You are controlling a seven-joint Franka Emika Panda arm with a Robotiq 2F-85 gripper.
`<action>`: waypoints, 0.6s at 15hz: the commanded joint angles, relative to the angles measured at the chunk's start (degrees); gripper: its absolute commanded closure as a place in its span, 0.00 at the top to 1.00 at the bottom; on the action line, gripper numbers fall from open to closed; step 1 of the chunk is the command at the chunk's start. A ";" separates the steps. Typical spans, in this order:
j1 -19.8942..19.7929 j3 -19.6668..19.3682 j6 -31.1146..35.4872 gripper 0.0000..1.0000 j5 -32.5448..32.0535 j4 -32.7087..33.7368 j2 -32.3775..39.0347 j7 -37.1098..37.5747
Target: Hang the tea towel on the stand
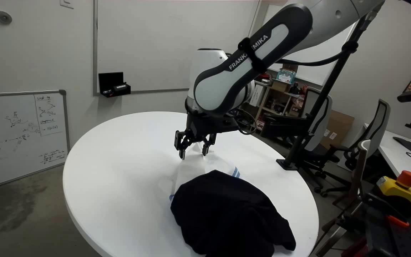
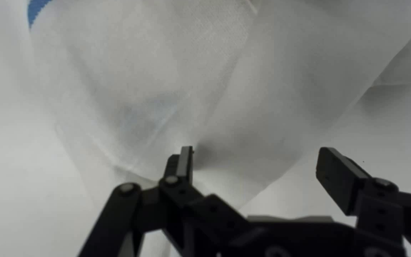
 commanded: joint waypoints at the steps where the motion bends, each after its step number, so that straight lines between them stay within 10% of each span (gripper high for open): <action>1: 1.09 -1.48 -3.46 0.92 0.98 5.13 3.10 1.41; 3: 1.08 -1.68 -4.71 0.98 0.88 6.18 3.81 1.74; 4: 1.07 -1.76 -5.32 0.68 0.81 6.68 4.16 1.90; 9: 0.93 -1.86 -7.76 0.49 0.59 8.90 5.69 2.13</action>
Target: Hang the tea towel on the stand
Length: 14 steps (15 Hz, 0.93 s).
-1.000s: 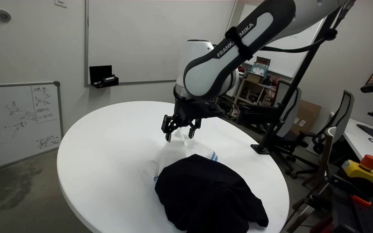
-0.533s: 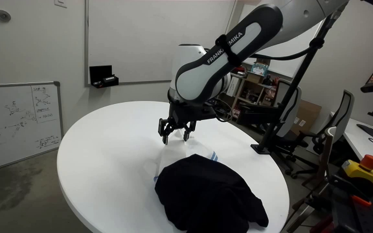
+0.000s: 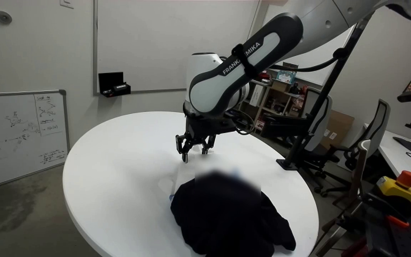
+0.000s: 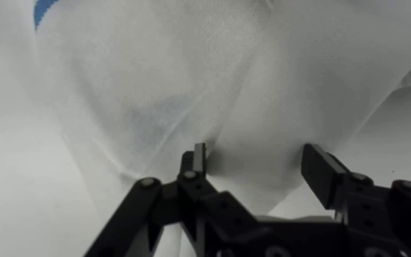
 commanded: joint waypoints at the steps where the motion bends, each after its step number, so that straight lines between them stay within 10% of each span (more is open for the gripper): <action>1: 0.84 -1.00 -2.79 0.40 0.54 3.96 2.47 0.95; 6: 0.66 -0.98 -4.08 0.02 0.49 4.86 2.67 0.71; 14: 0.16 -0.43 -4.02 0.01 0.74 0.51 -3.72 -0.55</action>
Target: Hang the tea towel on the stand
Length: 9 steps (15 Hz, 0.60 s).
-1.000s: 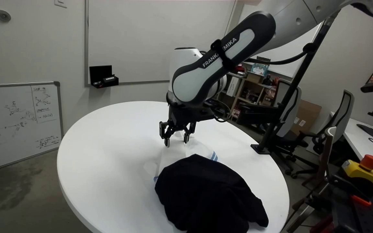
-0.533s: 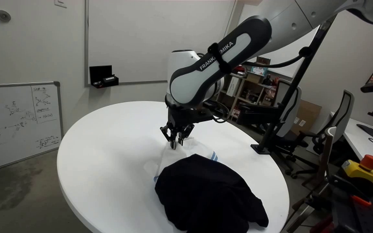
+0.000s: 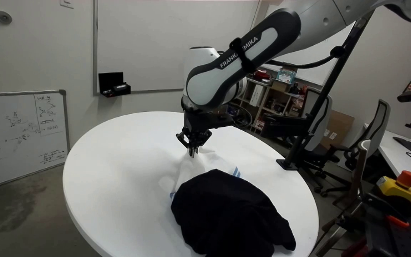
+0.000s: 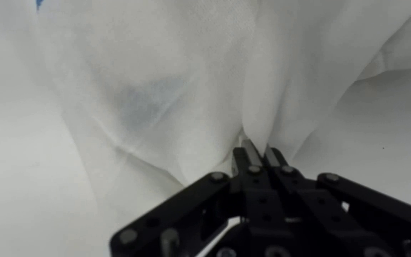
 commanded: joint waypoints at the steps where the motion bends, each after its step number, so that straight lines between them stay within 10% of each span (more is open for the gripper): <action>1: 0.21 -0.06 -1.16 0.01 0.75 -3.88 -5.59 -0.91; 9: -1.42 1.14 -0.71 0.01 1.03 -20.35 -25.31 -4.93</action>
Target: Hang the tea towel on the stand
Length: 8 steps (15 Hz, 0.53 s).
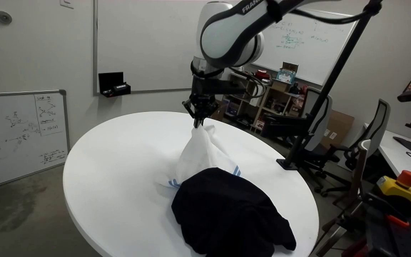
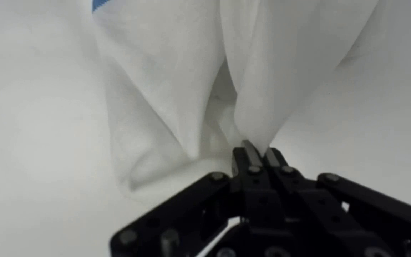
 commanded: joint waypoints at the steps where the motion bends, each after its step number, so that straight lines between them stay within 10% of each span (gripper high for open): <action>1: -1.61 1.49 -0.93 0.01 1.33 -12.50 -13.49 -4.25; 8: -5.76 3.64 -13.16 0.01 2.74 -25.84 -33.31 -11.81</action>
